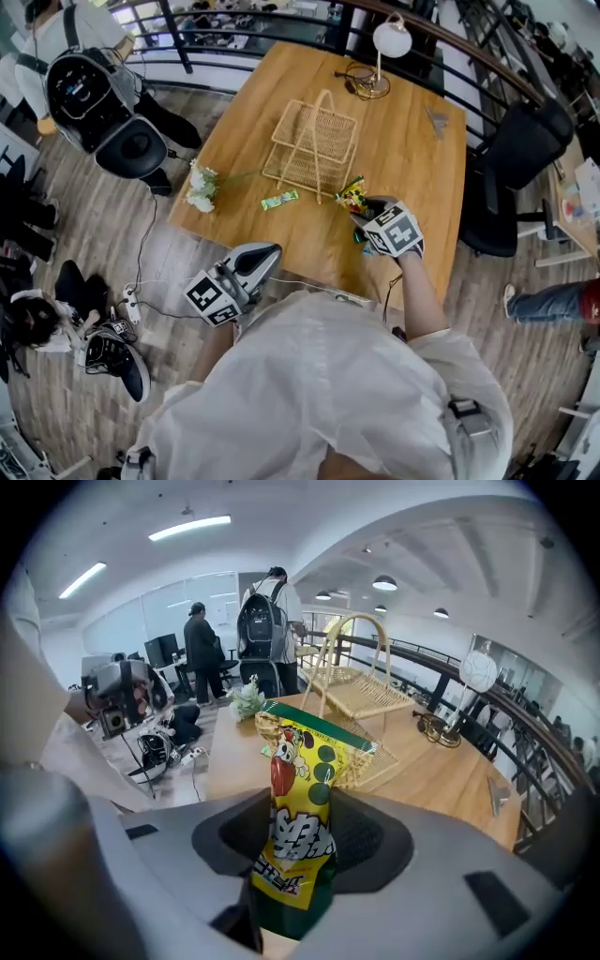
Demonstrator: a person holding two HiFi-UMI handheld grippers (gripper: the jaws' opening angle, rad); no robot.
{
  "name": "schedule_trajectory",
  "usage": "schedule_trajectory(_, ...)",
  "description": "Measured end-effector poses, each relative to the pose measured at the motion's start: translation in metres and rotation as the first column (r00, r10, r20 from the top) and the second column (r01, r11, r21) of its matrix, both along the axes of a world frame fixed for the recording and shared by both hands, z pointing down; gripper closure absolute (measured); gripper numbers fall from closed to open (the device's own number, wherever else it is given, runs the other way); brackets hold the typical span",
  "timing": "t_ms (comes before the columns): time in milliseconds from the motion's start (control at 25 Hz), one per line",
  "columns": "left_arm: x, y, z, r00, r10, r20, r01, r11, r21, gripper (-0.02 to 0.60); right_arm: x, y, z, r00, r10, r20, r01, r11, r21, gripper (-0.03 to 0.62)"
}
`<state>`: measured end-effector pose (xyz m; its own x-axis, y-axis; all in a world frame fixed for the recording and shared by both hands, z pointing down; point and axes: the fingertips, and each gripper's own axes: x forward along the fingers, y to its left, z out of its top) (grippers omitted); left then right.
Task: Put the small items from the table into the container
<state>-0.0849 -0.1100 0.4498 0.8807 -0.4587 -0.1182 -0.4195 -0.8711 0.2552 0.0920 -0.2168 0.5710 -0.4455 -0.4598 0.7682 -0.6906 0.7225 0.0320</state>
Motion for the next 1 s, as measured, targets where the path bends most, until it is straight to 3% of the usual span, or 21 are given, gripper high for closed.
schedule_trajectory(440,-0.005,-0.003,0.000,1.000,-0.023,0.001,0.023,1.000,-0.011,0.575,0.012,-0.083,-0.062,0.988,-0.082,-0.127,0.094,0.991,0.091,0.411)
schedule_trajectory(1000,-0.032,-0.005,0.006,0.994,-0.109,0.007,0.109,0.993,-0.035,0.575,-0.022,-0.176,-0.053,0.920,-0.222,-0.324,0.227,0.974,-0.023,0.411)
